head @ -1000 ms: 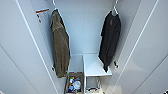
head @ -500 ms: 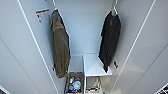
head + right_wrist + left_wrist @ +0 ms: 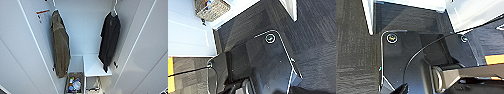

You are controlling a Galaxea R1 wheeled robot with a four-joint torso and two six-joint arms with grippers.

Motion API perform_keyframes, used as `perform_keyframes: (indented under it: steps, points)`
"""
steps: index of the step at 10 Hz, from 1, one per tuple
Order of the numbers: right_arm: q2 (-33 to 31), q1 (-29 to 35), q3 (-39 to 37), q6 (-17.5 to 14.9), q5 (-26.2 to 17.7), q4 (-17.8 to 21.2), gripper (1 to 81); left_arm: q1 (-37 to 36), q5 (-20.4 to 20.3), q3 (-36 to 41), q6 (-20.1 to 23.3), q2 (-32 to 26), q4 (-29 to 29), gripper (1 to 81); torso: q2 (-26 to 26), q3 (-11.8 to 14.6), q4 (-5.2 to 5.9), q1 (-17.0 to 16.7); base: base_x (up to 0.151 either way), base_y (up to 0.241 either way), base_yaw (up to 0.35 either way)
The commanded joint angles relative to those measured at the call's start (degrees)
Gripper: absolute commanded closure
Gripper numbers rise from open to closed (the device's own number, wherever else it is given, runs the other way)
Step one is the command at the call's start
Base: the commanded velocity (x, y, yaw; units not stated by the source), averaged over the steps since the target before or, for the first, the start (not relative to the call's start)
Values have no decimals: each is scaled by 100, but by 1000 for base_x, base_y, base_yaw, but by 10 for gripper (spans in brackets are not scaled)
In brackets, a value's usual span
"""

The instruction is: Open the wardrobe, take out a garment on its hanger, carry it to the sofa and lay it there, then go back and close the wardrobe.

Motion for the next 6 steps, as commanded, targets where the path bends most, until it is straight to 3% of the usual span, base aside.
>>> perform_keyframes:
  steps: [1,3,6]
  points:
    - [1318,-544,-1675,-42,-957,44,10,-12,1282,-1054,-6,830,-15,10,0,0,0,0,0,0,0]
    - [2040,-676,-2715,-86,-1311,27,10,-162,1855,-1425,3,1121,-15,10,0,2,0,0,0,0,0]
    - [3260,-852,-4286,-428,-1319,-219,10,-250,2092,-1925,73,1560,-7,10,-2,5,0,-4,0,0,0]
